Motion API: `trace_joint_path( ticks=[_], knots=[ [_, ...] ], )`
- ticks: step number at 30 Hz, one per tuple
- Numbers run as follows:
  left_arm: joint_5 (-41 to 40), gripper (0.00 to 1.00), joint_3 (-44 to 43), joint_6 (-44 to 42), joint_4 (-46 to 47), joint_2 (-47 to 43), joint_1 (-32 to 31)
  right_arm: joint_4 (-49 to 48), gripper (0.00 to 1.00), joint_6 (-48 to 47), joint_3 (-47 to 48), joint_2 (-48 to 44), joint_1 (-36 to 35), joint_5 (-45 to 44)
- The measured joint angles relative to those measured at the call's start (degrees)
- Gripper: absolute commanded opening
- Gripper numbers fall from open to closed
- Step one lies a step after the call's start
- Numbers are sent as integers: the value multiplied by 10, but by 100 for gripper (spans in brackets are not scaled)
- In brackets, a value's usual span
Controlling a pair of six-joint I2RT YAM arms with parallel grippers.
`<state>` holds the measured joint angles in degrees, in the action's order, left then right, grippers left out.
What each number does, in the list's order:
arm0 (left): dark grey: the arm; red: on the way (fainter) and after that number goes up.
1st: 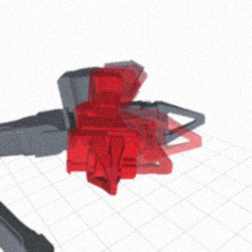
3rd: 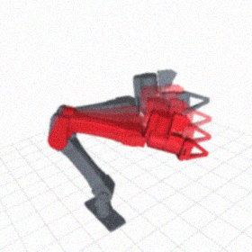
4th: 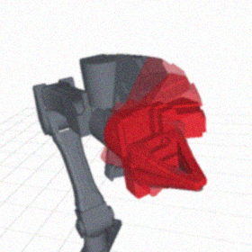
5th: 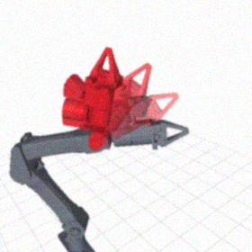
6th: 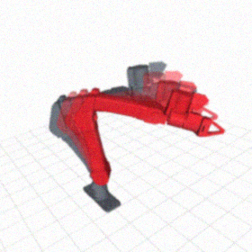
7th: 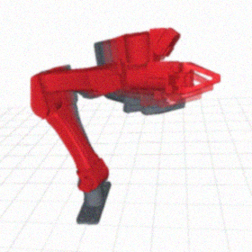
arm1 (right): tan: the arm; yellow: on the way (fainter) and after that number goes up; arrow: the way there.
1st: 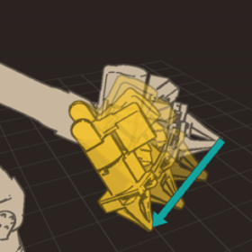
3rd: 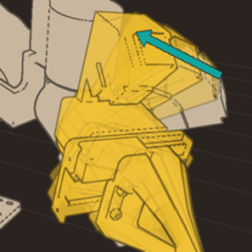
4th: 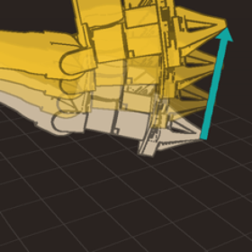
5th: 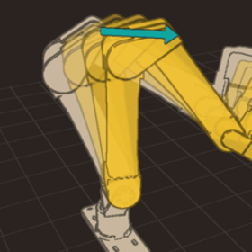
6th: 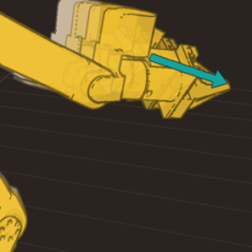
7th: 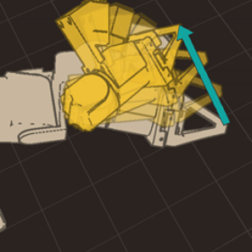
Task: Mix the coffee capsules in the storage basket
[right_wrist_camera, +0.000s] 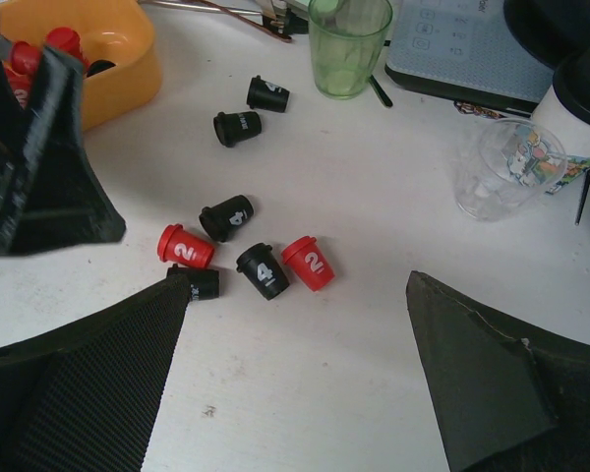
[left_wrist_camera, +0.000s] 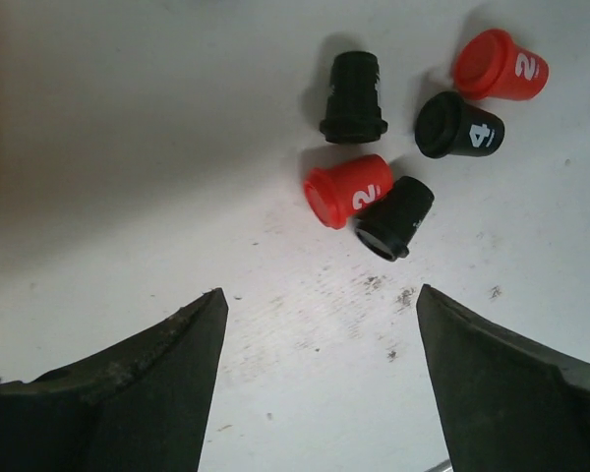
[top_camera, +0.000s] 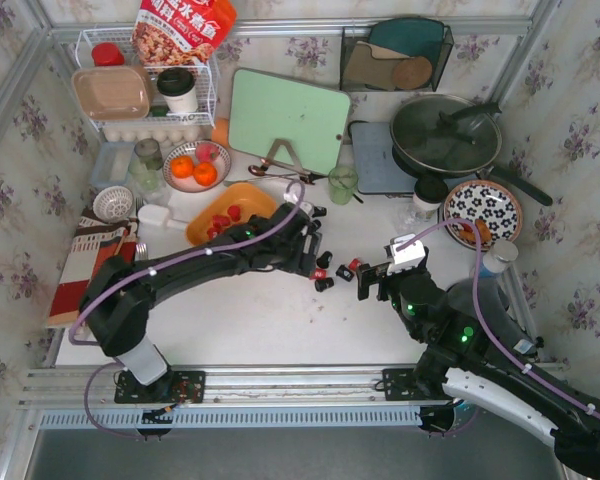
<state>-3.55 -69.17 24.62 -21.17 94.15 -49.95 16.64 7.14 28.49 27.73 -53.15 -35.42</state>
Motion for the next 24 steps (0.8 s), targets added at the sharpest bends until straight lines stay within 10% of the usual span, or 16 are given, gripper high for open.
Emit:
trace_joint_path(
  ticks=[24],
  knots=[
    [-112, 71, -178, 97, -105, 202, -70, -1, 100, 0, 0, -3, 0, 9]
  ],
)
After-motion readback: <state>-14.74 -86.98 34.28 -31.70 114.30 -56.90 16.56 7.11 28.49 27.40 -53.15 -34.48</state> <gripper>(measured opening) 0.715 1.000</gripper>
